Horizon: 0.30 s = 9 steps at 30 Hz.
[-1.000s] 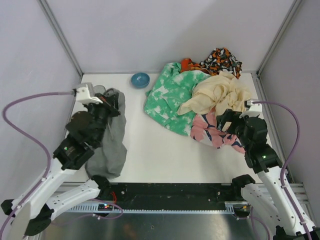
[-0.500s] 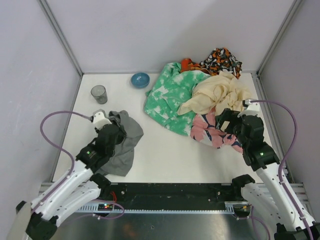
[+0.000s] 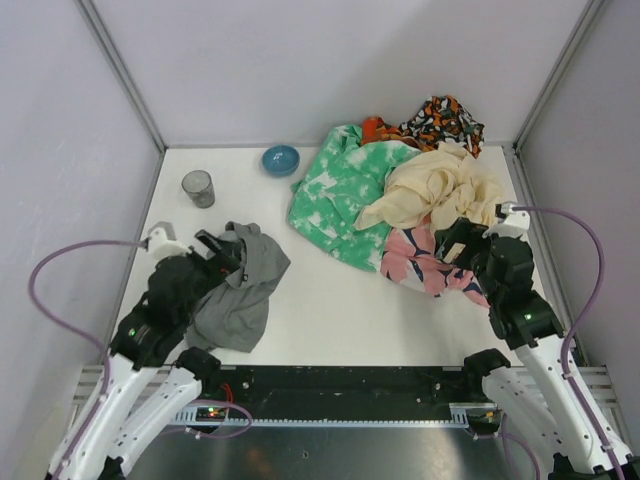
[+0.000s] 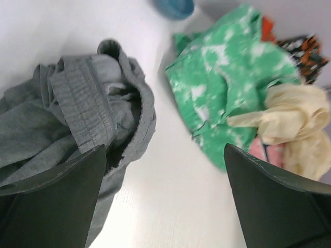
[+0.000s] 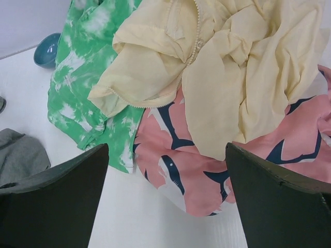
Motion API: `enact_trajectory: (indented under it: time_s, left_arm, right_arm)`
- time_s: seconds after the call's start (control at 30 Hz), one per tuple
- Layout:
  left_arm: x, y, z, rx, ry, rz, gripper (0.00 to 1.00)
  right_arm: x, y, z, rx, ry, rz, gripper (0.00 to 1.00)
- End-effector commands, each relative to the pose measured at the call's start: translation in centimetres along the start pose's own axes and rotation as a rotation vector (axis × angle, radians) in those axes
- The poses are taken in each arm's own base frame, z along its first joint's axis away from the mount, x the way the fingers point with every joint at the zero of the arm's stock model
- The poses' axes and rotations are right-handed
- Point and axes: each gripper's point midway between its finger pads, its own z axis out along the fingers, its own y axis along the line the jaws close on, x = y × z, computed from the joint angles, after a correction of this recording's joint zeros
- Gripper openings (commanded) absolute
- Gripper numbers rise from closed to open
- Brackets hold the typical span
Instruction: Pick out a specific cloth from the pile
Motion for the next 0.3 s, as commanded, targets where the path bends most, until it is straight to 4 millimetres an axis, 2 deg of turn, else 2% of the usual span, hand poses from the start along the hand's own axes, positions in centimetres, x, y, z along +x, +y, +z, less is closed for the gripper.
enact_trajectory:
  time_s: [0.0, 0.17, 0.27]
  left_arm:
    - [-2.9, 0.92, -2.46, 0.017, -0.137, -0.048, 1.0]
    - [-2.55, 1.17, -2.73, 0.035, -0.139, -0.047, 1.0]
    - [-2.25, 0.86, -2.51, 0.039, -0.115, -0.028, 1.0]
  right_arm:
    - [-0.99, -0.03, -0.21, 0.001, -0.052, 0.004, 0.99]
    - [-0.58, -0.26, -0.12, 0.006, -0.049, -0.004, 0.99]
    - [-1.06, -0.49, -0.27, 0.02, -0.075, 0.021, 0.99]
